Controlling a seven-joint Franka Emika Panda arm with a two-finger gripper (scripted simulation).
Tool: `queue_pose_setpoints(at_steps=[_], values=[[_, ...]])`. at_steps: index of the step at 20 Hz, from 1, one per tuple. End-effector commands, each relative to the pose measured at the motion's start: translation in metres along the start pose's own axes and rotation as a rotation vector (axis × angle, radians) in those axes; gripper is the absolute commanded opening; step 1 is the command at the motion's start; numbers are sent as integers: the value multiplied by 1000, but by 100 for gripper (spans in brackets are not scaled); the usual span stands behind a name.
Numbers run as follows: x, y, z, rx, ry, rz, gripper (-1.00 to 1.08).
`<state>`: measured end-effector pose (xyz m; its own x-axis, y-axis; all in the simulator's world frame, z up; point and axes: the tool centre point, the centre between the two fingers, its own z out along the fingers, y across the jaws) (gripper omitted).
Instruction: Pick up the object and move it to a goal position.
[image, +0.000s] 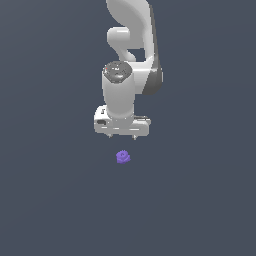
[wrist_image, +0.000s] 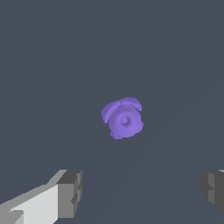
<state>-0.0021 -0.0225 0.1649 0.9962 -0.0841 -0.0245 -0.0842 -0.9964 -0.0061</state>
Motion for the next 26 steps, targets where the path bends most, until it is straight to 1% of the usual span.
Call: queue_pose_setpoints(at_steps=[1,4,8,11,18,26], values=[[0,0,0,0,0,0,100],[0,-6,-1,3,4,-6,100],[0,-28,-6,13,19,-22,100],[-1,-34,-8,15,23,-22,100],[3,-30,-2,12,22,-45,100],[16,-19,25,3,23,-153,100]])
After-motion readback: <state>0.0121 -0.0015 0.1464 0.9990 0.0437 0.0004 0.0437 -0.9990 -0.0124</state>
